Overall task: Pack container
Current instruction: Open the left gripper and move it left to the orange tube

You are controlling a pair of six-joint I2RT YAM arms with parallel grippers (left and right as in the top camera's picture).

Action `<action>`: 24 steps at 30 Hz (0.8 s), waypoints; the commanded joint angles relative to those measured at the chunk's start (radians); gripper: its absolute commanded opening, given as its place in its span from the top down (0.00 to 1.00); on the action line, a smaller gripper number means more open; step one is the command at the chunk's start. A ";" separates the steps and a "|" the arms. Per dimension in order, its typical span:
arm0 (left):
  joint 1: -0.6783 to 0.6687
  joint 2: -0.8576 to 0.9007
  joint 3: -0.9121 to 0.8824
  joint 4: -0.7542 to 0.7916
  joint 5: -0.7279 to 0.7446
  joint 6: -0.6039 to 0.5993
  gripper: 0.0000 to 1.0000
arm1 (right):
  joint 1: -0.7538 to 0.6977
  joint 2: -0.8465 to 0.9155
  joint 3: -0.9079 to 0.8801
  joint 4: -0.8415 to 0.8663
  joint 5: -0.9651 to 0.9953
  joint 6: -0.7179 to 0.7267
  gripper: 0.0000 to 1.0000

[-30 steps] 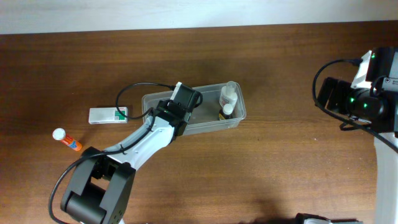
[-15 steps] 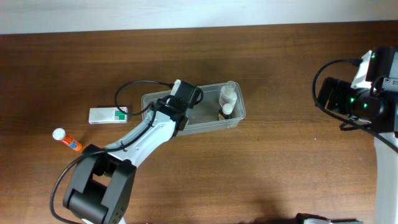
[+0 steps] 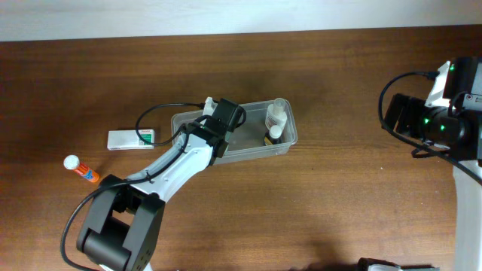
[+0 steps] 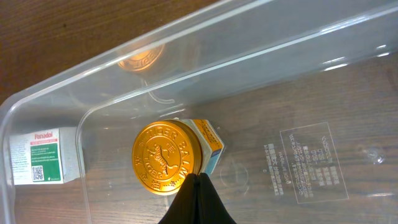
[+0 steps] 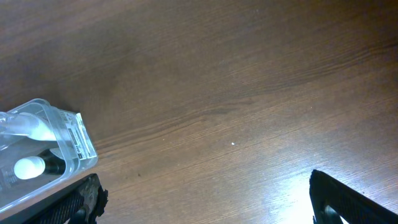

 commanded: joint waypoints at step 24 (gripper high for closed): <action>0.013 -0.178 0.231 -0.304 0.044 -0.059 0.36 | -0.007 0.000 0.017 0.000 -0.002 0.011 0.02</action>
